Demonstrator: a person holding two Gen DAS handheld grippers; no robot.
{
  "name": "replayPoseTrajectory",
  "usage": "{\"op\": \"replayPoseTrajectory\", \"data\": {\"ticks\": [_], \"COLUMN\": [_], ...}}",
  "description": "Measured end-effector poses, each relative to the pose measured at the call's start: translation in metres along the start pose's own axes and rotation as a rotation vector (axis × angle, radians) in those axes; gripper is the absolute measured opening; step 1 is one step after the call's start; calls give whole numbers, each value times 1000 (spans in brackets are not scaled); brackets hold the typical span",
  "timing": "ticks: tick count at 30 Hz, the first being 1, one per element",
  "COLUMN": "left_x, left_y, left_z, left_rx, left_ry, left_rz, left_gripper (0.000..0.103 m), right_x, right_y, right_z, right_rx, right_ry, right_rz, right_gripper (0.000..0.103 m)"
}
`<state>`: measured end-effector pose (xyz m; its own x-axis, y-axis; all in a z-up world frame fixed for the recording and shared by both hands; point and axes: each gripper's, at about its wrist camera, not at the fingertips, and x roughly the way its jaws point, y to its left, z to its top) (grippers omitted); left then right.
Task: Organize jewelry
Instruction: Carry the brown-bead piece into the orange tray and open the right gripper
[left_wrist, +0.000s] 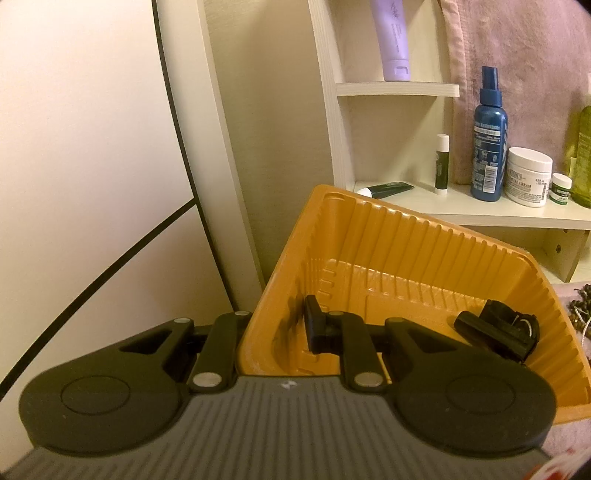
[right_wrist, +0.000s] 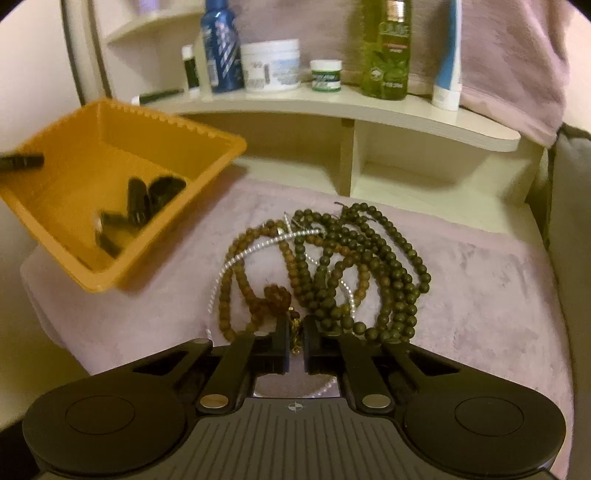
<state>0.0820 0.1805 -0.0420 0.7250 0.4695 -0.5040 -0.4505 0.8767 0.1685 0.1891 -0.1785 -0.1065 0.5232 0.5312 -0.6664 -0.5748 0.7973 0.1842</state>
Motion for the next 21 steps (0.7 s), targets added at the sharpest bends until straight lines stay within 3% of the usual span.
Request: {"op": "replayPoseTrajectory", "data": {"ticks": [7,16,21], "left_x": [-1,-1,0], "left_y": [0,2,2], "left_z": [0,1,1], "left_rx": [-9,-11,-12], "left_ry": [2,8,11], "left_rz": [-1,-3,-4], "left_gripper": [17,17,17], "right_x": [-23,-50,-54], "right_y": [-9,-2,14], "right_z": [17,51,75], "right_rx": [90,74,47], "right_ry": [-36,-101,-131], "right_rz": [65,118,192], "right_gripper": [7,7,7]}}
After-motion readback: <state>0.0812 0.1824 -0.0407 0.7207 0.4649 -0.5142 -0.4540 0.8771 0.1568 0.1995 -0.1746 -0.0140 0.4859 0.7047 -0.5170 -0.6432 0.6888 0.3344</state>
